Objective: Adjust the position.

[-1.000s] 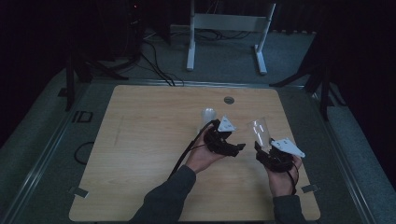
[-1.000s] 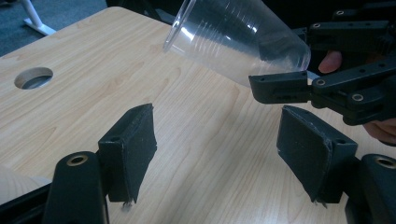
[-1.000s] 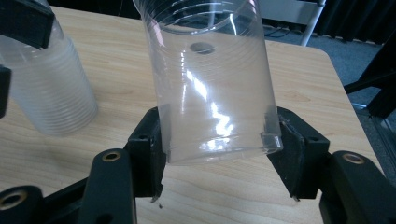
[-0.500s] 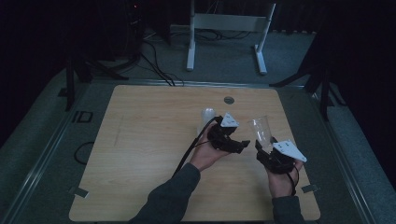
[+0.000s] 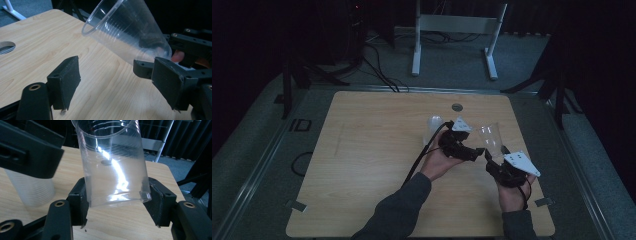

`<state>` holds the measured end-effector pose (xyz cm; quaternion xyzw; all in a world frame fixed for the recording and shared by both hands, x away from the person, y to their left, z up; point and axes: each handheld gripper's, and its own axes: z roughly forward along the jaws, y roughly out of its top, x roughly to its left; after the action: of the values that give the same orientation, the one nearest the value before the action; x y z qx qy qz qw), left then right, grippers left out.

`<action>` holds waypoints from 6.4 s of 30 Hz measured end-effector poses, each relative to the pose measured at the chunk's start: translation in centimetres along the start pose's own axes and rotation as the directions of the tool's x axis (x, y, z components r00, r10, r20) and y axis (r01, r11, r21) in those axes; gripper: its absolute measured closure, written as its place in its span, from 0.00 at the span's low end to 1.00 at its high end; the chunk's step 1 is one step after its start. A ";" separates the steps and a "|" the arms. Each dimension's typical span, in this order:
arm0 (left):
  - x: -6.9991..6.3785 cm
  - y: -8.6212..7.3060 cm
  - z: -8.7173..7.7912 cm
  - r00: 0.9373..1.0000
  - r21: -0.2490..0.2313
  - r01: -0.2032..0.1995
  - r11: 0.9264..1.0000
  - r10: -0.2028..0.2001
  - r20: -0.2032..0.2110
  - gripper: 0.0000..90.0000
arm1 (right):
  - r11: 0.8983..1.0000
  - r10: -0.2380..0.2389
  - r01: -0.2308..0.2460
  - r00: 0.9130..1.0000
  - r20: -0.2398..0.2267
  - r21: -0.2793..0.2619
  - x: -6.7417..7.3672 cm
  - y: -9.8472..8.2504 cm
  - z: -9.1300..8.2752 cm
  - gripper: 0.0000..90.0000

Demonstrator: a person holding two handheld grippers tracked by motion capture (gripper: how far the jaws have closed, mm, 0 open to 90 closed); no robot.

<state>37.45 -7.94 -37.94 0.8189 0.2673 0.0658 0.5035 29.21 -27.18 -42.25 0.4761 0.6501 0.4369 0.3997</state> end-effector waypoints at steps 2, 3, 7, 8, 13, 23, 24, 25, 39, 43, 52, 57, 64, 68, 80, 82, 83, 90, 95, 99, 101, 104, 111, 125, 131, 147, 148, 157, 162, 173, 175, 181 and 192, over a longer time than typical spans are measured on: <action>-0.1 0.2 0.1 1.000 -0.003 0.006 1.000 -0.006 0.000 0.23 | 1.000 -0.002 0.002 1.000 -0.001 -0.011 0.1 0.1 -0.1 0.46; -0.1 0.2 0.1 1.000 -0.007 0.012 1.000 -0.012 0.010 0.22 | 1.000 -0.002 0.002 1.000 0.001 -0.017 0.1 0.1 -0.1 0.46; 0.1 0.3 0.3 0.999 -0.023 0.043 0.999 -0.042 0.022 0.20 | 0.999 -0.005 0.006 1.000 0.004 -0.037 0.3 0.1 -0.3 0.46; 0.1 0.3 0.3 0.999 -0.023 0.043 0.999 -0.042 0.022 0.20 | 0.999 -0.005 0.006 1.000 0.004 -0.037 0.3 0.1 -0.3 0.46; 0.4 0.4 0.2 0.995 -0.052 0.092 0.994 -0.090 0.047 0.19 | 0.999 -0.005 0.005 1.000 0.009 -0.051 0.4 0.1 -0.4 0.46; 0.7 0.6 0.4 0.984 -0.091 0.157 0.983 -0.148 0.100 0.19 | 0.997 -0.025 0.024 1.000 -0.001 -0.071 1.6 0.0 -0.2 0.46; 0.7 0.6 0.4 0.983 -0.094 0.162 0.982 -0.152 0.102 0.19 | 0.997 -0.025 0.025 1.000 0.001 -0.076 1.7 0.0 -0.2 0.46; 0.7 0.6 0.4 0.982 -0.097 0.165 0.982 -0.155 0.106 0.19 | 0.996 -0.027 0.028 1.000 0.006 -0.081 1.7 0.0 -0.3 0.46; 0.4 0.9 1.0 0.965 -0.148 0.234 0.961 -0.211 0.157 0.19 | 0.991 -0.020 0.022 1.000 0.022 -0.130 2.4 -0.3 -0.5 0.46; 0.4 0.9 1.0 0.959 -0.164 0.258 0.952 -0.232 0.163 0.19 | 0.991 -0.018 0.020 1.000 0.021 -0.134 2.5 -0.4 -0.5 0.46; 0.5 0.9 1.0 0.947 -0.203 0.301 0.932 -0.267 0.177 0.26 | 0.992 -0.026 0.026 1.000 0.003 -0.126 2.6 -0.5 -0.3 0.45; 0.4 0.9 0.9 0.952 -0.204 0.286 0.936 -0.254 0.168 0.27 | 0.992 -0.027 0.026 1.000 -0.003 -0.122 2.6 -0.5 -0.3 0.44; 0.4 0.5 0.9 0.955 -0.212 0.281 0.936 -0.250 0.162 0.30 | 0.995 -0.032 0.028 0.999 -0.039 -0.099 2.5 -0.5 0.0 0.42; 0.3 0.5 0.7 0.959 -0.219 0.268 0.938 -0.237 0.156 0.31 | 0.996 -0.037 0.032 0.997 -0.062 -0.085 2.4 -0.5 0.1 0.40; -0.1 0.3 0.6 0.971 -0.229 0.221 0.948 -0.191 0.146 0.33 | 0.998 -0.021 0.014 0.994 -0.105 -0.064 2.2 -0.3 0.2 0.35; -0.1 0.4 0.6 0.972 -0.232 0.216 0.948 -0.186 0.143 0.34 | 0.998 -0.004 -0.004 0.993 -0.120 -0.063 1.9 -0.3 0.2 0.33; -0.2 0.4 0.5 0.977 -0.231 0.194 0.954 -0.167 0.130 0.34 | 0.998 0.002 -0.010 0.992 -0.126 -0.059 1.8 -0.2 0.2 0.32; -1.3 0.3 0.7 0.998 -0.213 0.066 0.975 -0.060 0.037 0.34 | 0.998 0.047 -0.054 0.983 -0.178 -0.036 1.3 0.0 0.3 0.32; -1.8 0.2 0.8 1.000 -0.200 0.006 0.980 -0.007 -0.005 0.33 | 0.998 0.059 -0.064 0.978 -0.200 -0.018 1.1 -0.2 0.5 0.36; -2.0 0.0 0.9 1.000 -0.203 0.007 0.979 -0.006 0.004 0.32 | 0.998 0.064 -0.068 0.976 -0.208 -0.012 1.1 -0.3 0.6 0.41; -2.0 0.0 0.9 1.000 -0.200 0.009 0.980 -0.009 0.005 0.31 | 0.998 0.062 -0.066 0.977 -0.205 -0.013 1.1 -0.3 0.6 0.43; -1.9 0.0 0.9 1.000 -0.206 0.017 0.978 -0.016 0.011 0.29 | 0.997 0.067 -0.071 0.977 -0.202 -0.012 1.1 -0.4 0.6 0.45; -1.8 0.0 0.8 0.999 -0.217 0.045 0.975 -0.039 0.033 0.24 | 0.998 0.059 -0.063 0.979 -0.197 -0.018 1.2 -0.5 0.7 0.45; -1.5 0.0 0.6 0.996 -0.239 0.080 0.968 -0.069 0.054 0.26 | 0.999 0.024 -0.029 0.982 -0.188 -0.023 1.5 -0.7 0.7 0.45; -1.5 -0.2 0.5 0.997 -0.238 0.071 0.969 -0.061 0.048 0.29 | 1.000 0.017 -0.021 0.983 -0.185 -0.020 1.6 -0.7 0.8 0.45; -1.9 -0.4 0.6 1.000 -0.236 0.017 0.972 -0.016 0.008 0.31 | 1.000 0.028 -0.031 0.979 -0.203 -0.008 1.3 -0.7 0.8 0.31; -1.9 -0.4 0.6 1.000 -0.235 0.015 0.972 -0.014 0.005 0.31 | 1.000 0.024 -0.026 0.980 -0.198 -0.008 1.3 -0.7 0.8 0.30; -1.5 -1.1 0.7 0.999 -0.223 -0.002 0.975 -0.009 -0.047 0.31 | 1.000 0.013 -0.013 0.980 -0.197 0.000 1.4 -0.9 0.7 0.30; -1.3 -1.3 0.5 0.998 -0.226 -0.012 0.974 -0.003 -0.067 0.31 | 1.000 0.009 -0.006 0.979 -0.202 0.014 1.5 -1.0 0.7 0.30; -1.1 -1.7 0.0 0.996 -0.229 -0.029 0.973 0.008 -0.092 0.31 | 1.000 0.023 -0.018 0.981 -0.193 0.025 0.9 -1.4 0.5 0.29; -1.2 -1.7 -0.1 0.996 -0.234 -0.031 0.972 0.009 -0.093 0.31 | 0.999 0.024 -0.020 0.981 -0.190 0.026 0.7 -1.4 0.5 0.29; -1.1 -2.0 -0.5 0.995 -0.241 -0.034 0.970 0.009 -0.103 0.31 | 0.999 0.034 -0.030 0.983 -0.179 0.028 0.2 -1.5 0.4 0.29; -1.1 -2.5 -0.4 0.992 -0.226 -0.057 0.972 0.030 -0.120 0.31 | 0.998 0.056 -0.052 0.985 -0.163 0.028 -0.5 -1.6 0.3 0.29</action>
<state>35.51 -7.33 -39.70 0.7558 0.2688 0.1545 0.5768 29.17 -27.83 -43.81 0.4607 0.6726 0.4777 0.3274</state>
